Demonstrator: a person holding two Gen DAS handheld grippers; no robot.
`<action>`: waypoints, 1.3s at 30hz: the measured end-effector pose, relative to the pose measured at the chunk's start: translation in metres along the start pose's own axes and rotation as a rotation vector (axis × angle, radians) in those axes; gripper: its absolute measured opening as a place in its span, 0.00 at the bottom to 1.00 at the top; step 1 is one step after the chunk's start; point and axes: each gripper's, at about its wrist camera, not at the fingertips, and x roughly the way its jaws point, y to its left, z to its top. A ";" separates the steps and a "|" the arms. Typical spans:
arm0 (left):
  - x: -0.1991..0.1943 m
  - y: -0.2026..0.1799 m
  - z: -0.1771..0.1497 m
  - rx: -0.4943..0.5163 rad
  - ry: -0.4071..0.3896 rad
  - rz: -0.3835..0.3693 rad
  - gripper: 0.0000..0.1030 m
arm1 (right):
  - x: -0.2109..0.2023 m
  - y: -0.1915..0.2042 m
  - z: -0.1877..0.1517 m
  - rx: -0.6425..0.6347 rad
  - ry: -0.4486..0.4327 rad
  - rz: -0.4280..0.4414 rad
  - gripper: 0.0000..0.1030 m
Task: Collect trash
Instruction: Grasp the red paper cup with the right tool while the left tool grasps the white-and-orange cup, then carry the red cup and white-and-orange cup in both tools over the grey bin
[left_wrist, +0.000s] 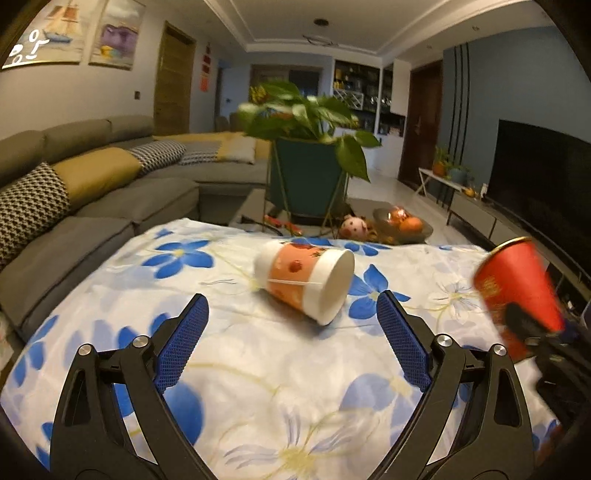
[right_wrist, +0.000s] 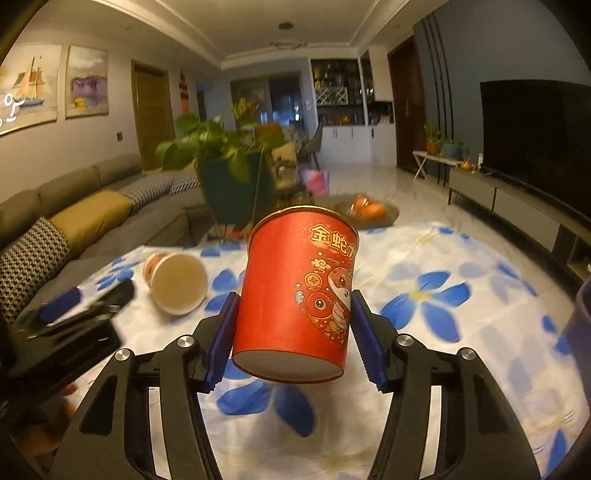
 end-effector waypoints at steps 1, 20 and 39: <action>0.008 -0.003 0.002 0.010 0.016 0.002 0.81 | -0.003 -0.003 0.001 0.001 -0.013 -0.003 0.56; 0.054 0.003 0.000 -0.054 0.155 -0.042 0.02 | -0.011 -0.023 0.002 0.009 -0.054 0.015 0.57; -0.107 -0.065 -0.026 0.042 -0.019 -0.095 0.02 | -0.108 -0.058 -0.016 -0.002 -0.130 -0.004 0.57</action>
